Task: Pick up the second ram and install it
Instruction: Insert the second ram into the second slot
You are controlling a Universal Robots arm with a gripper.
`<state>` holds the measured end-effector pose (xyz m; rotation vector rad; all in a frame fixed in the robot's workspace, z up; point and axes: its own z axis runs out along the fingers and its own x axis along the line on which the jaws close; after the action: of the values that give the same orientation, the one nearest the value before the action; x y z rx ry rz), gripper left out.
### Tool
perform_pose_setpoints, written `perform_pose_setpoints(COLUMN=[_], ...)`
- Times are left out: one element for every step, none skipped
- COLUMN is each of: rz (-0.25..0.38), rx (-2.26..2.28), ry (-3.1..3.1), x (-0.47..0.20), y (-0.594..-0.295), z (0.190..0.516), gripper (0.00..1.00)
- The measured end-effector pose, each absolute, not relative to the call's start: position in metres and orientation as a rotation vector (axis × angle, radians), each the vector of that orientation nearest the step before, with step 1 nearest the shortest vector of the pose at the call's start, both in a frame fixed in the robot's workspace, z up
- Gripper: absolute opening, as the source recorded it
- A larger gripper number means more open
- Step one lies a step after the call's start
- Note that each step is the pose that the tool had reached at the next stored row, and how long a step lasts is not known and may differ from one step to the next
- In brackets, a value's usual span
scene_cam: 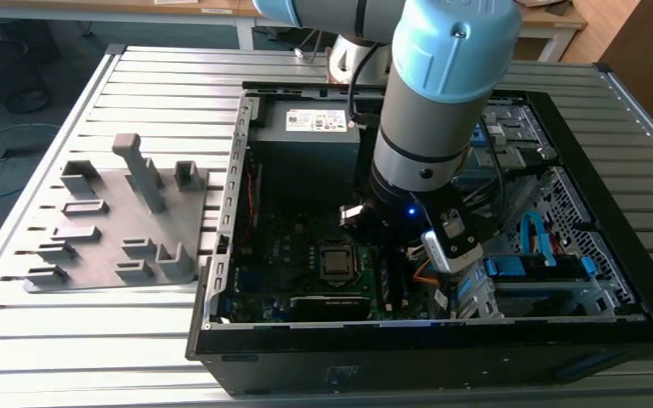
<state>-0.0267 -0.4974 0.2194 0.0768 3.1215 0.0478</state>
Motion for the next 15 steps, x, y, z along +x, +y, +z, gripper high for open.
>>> perform_pose_setpoints(rz=[0.046, 0.045, 0.044, 0.044, 0.043, 0.043, 0.043, 0.043, 0.042, 0.042, 0.042, 0.042, 0.042, 0.042, 0.042], rx=[0.077, 0.077, 0.077, 0.077, 0.077, 0.077, 0.077, 0.077, 0.077, 0.077, 0.076, 0.076, 0.076, 0.075, 0.074], ry=[3.122, 3.122, 3.122, 3.122, 3.122, 3.122, 3.121, 3.122, 3.122, 3.122, 3.122, 3.122, 3.122, 3.122, 3.122], x=[-0.0268, -0.0268, -0.0268, -0.0267, -0.0267, -0.0268, -0.0268, -0.0268, -0.0268, -0.0267, -0.0268, -0.0268, -0.0268, -0.0268, -0.0268], y=[-0.4972, -0.4967, -0.496, -0.4955, -0.4951, -0.4947, -0.4944, -0.4943, -0.4941, -0.4939, -0.4938, -0.4936, -0.4935, -0.4933, -0.4933], z=[0.2191, 0.2188, 0.2186, 0.2183, 0.218, 0.2178, 0.2176, 0.2174, 0.2172, 0.217, 0.2167, 0.2164, 0.2162, 0.216, 0.216], gripper=[0.14, 0.14, 0.14, 0.14, 0.14, 0.14, 0.14, 0.14, 0.14, 0.14, 0.14, 0.14, 0.14, 0.14, 0.14])
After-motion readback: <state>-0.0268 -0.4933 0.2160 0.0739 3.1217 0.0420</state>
